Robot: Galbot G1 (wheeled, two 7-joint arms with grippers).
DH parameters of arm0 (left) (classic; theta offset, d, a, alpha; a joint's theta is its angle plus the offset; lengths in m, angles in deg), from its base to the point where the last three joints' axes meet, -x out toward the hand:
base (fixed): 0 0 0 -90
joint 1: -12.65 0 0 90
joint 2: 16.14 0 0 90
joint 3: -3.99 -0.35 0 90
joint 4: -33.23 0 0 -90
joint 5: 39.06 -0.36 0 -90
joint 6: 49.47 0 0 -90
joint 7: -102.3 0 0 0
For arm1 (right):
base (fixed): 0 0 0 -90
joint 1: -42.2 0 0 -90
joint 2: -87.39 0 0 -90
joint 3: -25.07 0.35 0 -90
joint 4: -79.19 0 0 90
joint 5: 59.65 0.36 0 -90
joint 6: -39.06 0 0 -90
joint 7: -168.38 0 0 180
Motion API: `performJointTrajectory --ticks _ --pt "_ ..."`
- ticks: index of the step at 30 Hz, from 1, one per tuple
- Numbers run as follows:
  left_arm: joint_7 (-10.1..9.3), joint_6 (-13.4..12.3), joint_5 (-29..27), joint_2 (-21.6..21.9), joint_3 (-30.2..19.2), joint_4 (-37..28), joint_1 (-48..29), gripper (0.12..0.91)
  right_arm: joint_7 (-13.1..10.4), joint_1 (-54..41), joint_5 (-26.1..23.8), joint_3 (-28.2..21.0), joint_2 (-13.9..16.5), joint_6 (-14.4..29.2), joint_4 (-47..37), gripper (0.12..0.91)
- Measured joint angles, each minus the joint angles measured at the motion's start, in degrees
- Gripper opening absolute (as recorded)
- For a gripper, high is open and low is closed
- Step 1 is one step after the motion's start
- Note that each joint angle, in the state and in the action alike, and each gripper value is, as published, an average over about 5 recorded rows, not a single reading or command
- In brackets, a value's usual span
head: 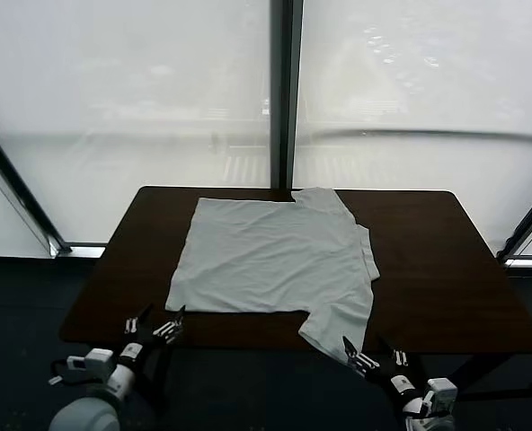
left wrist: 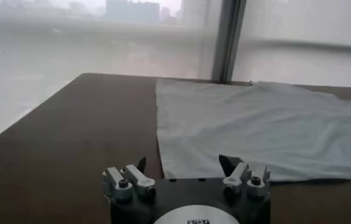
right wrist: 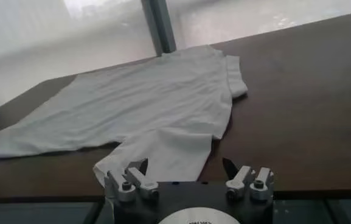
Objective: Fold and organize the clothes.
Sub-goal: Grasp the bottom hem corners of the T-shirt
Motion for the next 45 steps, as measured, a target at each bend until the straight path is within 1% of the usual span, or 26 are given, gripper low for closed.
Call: performJointTrajectory --ticks 8,10,12,14,15,17,18,19,21,22,23,25,26,28,35,39,45 --pt "0.47 0.1 2.4 -0.2 -0.8 -1.4 -0.8 0.902 -0.1 -0.3 -0.8 -0.4 -0.6 0.1 -0.6 0.907" --pt "0.59 0.1 2.5 -0.2 -1.0 -1.7 -1.1 0.866 -0.1 -0.3 -0.9 -0.5 -0.7 0.1 -0.8 0.901" --pt "0.63 0.1 2.5 -0.3 -1.3 -2.0 -1.4 0.804 0.0 -0.3 -1.0 -0.6 -0.9 0.1 -0.9 0.879" --pt "0.64 0.1 2.6 -0.3 -1.4 -2.4 -1.7 0.748 0.1 -0.2 -1.2 -0.7 -0.9 0.1 -0.9 0.811" --pt "0.64 0.0 2.6 -0.3 -1.5 -2.5 -1.8 0.716 0.2 -0.1 -1.2 -0.7 -1.0 0.1 -0.9 0.762" --pt "0.63 -0.1 2.6 -0.3 -1.5 -2.9 -2.0 0.664 0.3 0.0 -1.4 -0.7 -1.0 0.2 -1.0 0.639" --pt "0.61 -0.2 2.6 -0.3 -1.5 -3.0 -2.1 0.618 0.3 0.0 -1.4 -0.7 -1.0 0.2 -1.0 0.582" --pt "0.59 -0.3 2.6 -0.3 -1.5 -3.1 -2.1 0.579 0.3 0.0 -1.4 -0.8 -1.0 0.2 -1.0 0.506" --pt "0.54 -0.4 2.7 -0.3 -1.4 -3.2 -2.2 0.478 0.4 0.1 -1.4 -0.8 -0.9 0.2 -0.9 0.393" --pt "0.53 -0.4 2.7 -0.3 -1.4 -3.2 -2.2 0.439 0.4 0.1 -1.4 -0.9 -0.9 0.2 -0.9 0.318" --pt "0.53 -0.4 2.8 -0.3 -1.4 -3.2 -2.2 0.402 0.4 0.2 -1.4 -0.9 -0.9 0.2 -0.8 0.261" --pt "0.54 -0.5 2.9 -0.2 -1.2 -3.2 -2.1 0.310 0.3 0.3 -1.4 -0.8 -0.8 0.3 -0.6 0.175" --pt "0.55 -0.5 2.9 -0.2 -1.1 -3.2 -2.0 0.276 0.3 0.5 -1.4 -0.7 -0.7 0.5 -0.5 0.150" --pt "0.61 -0.6 3.0 -0.2 -1.0 -3.1 -1.8 0.217 0.1 0.9 -1.3 -0.6 -0.5 1.2 -0.2 0.139" --pt "0.80 -1.4 2.6 -1.0 0.1 -1.5 -0.3 0.161 -0.2 3.9 -2.4 1.0 0.7 4.5 3.0 0.139" --pt "0.74 -1.7 1.8 -1.6 1.4 0.7 1.7 0.149 -0.7 7.3 -3.1 2.2 1.2 5.8 5.9 0.139" --pt "0.95 -2.5 -0.7 -1.7 2.9 4.7 6.5 0.149 -1.7 13.2 -4.1 3.3 1.4 6.7 9.8 0.139"
